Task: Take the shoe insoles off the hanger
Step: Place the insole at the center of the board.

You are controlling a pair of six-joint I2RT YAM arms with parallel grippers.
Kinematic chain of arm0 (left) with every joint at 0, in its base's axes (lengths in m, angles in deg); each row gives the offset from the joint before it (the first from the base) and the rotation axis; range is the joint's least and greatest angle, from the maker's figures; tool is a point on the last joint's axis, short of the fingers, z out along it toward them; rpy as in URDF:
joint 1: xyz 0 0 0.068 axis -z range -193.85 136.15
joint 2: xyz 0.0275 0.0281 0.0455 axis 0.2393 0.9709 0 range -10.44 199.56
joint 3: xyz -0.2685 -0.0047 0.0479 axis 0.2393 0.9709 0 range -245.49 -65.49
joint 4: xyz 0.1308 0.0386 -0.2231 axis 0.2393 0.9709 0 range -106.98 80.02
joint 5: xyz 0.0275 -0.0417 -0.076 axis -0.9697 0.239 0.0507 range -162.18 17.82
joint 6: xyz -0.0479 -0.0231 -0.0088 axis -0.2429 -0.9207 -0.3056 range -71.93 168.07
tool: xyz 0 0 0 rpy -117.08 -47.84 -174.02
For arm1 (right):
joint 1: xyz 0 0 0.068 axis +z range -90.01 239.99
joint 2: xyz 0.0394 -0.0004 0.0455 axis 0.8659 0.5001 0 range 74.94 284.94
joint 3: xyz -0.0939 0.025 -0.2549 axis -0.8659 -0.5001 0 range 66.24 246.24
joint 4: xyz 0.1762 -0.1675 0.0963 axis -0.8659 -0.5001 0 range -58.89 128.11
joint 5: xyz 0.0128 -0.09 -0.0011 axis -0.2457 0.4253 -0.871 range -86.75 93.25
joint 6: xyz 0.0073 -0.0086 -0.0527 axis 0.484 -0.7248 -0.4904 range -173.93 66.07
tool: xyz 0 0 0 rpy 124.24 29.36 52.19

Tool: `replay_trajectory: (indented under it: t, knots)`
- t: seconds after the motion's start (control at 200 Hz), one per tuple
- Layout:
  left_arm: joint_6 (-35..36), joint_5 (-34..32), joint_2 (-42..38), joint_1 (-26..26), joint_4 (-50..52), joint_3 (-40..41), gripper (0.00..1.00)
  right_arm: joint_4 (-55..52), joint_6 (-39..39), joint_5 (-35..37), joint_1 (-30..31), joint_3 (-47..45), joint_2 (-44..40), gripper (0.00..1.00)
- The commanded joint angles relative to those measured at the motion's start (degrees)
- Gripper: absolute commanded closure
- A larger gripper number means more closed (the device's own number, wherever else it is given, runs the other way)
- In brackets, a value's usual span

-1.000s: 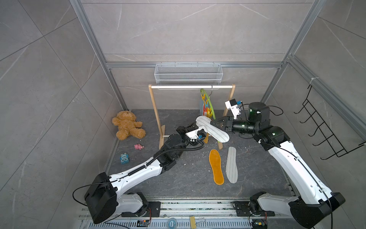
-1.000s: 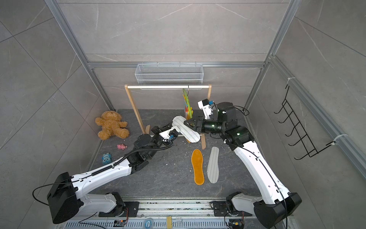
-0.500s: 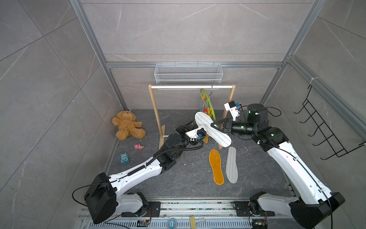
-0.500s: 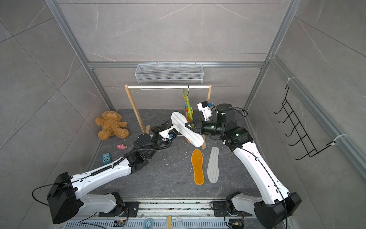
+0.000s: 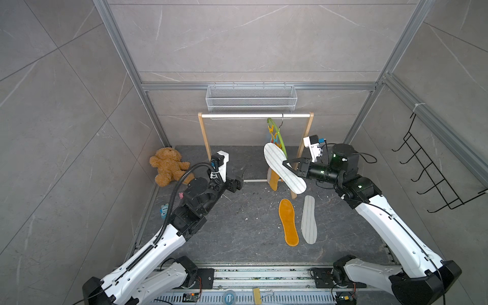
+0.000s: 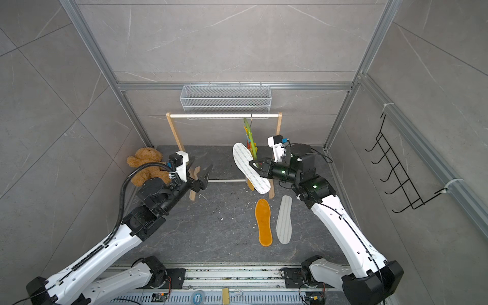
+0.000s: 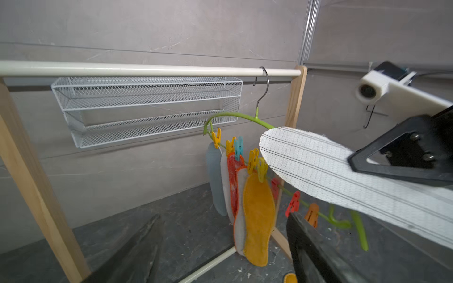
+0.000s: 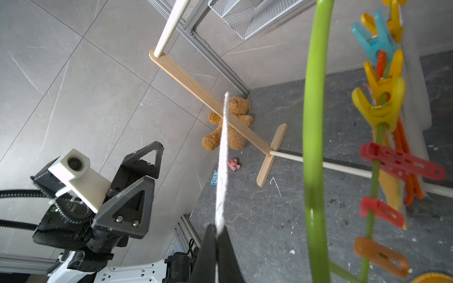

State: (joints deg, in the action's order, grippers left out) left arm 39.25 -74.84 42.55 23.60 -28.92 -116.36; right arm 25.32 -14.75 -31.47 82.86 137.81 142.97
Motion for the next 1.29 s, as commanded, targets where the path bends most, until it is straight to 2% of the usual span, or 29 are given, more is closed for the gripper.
replay_trajectory:
  t: [0.0,0.17,0.33,0.449,0.624,0.929,1.188,1.288]
  knots:
    - [-20.7,17.7,1.1,-2.9,-0.7,0.6,0.22,12.5,3.2,0.9,0.4,-2.2,-0.6,1.0]
    - [-32.9,28.8,5.4,-4.5,-14.1,0.9,0.24,19.9,7.0,-0.5,0.3,-3.2,0.3,1.0]
    - [-40.8,35.9,12.7,-4.8,-19.7,-3.8,0.29,23.3,9.3,-1.0,0.4,-3.3,0.5,1.0]
    - [-48.6,37.3,17.2,-4.9,-32.7,-3.8,0.31,26.7,11.8,-1.3,0.6,-4.3,1.0,1.0]
    - [-55.4,37.7,21.8,-4.8,-44.5,-4.7,0.36,29.7,13.3,-0.6,2.4,-4.9,1.9,1.0]
    - [-57.0,36.4,23.1,-4.8,-46.5,-5.3,0.48,30.9,12.9,0.6,5.6,-4.6,3.7,1.0]
    - [-58.6,35.1,23.7,-4.8,-49.0,-4.9,0.72,31.4,12.9,1.7,7.1,-4.7,4.9,1.0]
    - [-58.8,34.9,23.8,-4.8,-49.2,-4.8,0.85,31.1,12.7,1.7,7.2,-4.7,4.9,1.0]
